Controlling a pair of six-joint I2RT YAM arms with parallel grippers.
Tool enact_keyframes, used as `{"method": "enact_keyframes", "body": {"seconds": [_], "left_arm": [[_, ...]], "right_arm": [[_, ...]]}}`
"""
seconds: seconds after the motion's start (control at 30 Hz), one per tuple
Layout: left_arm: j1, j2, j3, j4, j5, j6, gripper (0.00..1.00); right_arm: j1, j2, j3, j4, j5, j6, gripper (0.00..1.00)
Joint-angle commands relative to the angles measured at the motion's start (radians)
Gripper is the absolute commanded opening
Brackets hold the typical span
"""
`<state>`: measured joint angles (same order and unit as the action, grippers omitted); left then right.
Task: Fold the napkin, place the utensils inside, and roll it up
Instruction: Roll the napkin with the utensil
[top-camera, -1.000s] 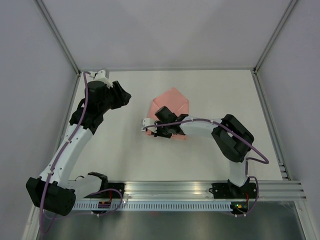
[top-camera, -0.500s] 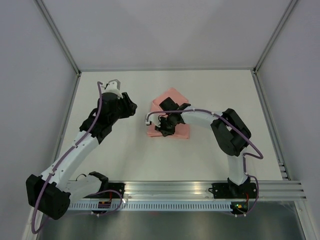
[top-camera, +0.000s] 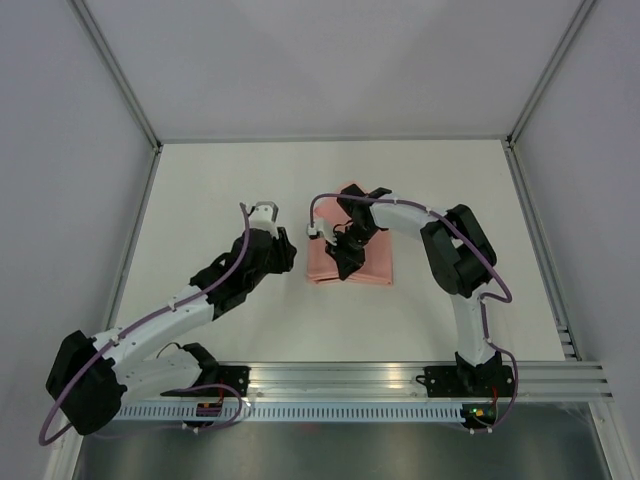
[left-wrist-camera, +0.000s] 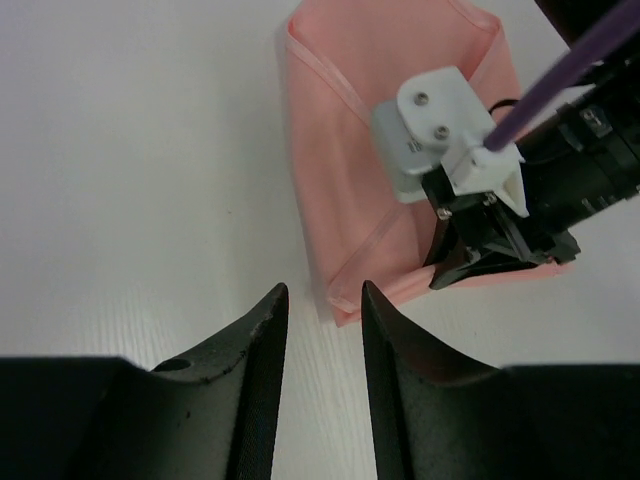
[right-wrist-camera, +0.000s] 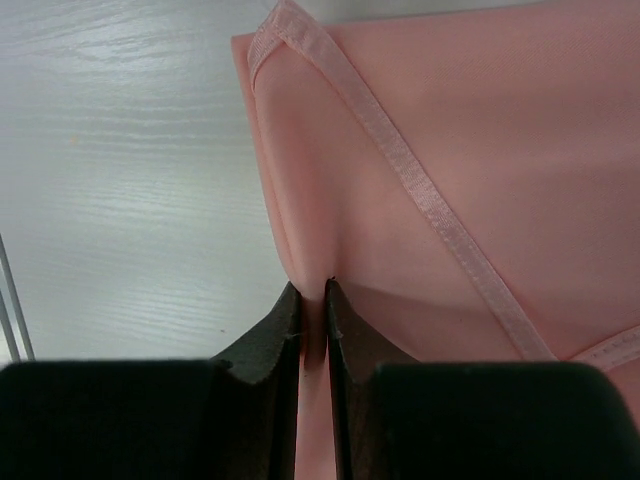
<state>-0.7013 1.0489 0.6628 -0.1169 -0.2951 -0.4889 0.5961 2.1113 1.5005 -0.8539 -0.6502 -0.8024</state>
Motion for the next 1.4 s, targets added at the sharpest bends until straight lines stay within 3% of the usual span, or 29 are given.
{"method": "enact_keyframes", "body": {"seconds": [0.0, 0.2, 0.43, 0.53, 0.77, 1.03, 1.37], "left_arm": [[-0.061, -0.018, -0.041, 0.170, -0.035, 0.085, 0.42], [-0.188, 0.110, -0.063, 0.266, -0.012, 0.214, 0.48], [-0.354, 0.354, 0.030, 0.312, -0.144, 0.371, 0.51], [-0.365, 0.379, 0.021, 0.371, -0.139, 0.437, 0.55], [-0.365, 0.341, -0.144, 0.695, 0.097, 0.685, 0.63], [-0.363, 0.417, -0.132, 0.688, 0.204, 0.837, 0.63], [-0.363, 0.536, -0.077, 0.721, 0.186, 1.013, 0.66]], "right_arm": [[-0.019, 0.067, -0.002, -0.123, 0.003, -0.064, 0.08], [-0.038, 0.085, 0.003, -0.146, -0.005, -0.084, 0.08], [-0.051, 0.087, 0.000, -0.157, -0.005, -0.090, 0.08], [-0.051, 0.072, -0.014, -0.145, -0.006, -0.083, 0.08], [-0.051, 0.064, -0.020, -0.143, 0.001, -0.081, 0.09], [-0.051, 0.041, -0.043, -0.116, 0.014, -0.064, 0.10], [-0.051, 0.050, -0.051, -0.114, 0.029, -0.063, 0.09]]}}
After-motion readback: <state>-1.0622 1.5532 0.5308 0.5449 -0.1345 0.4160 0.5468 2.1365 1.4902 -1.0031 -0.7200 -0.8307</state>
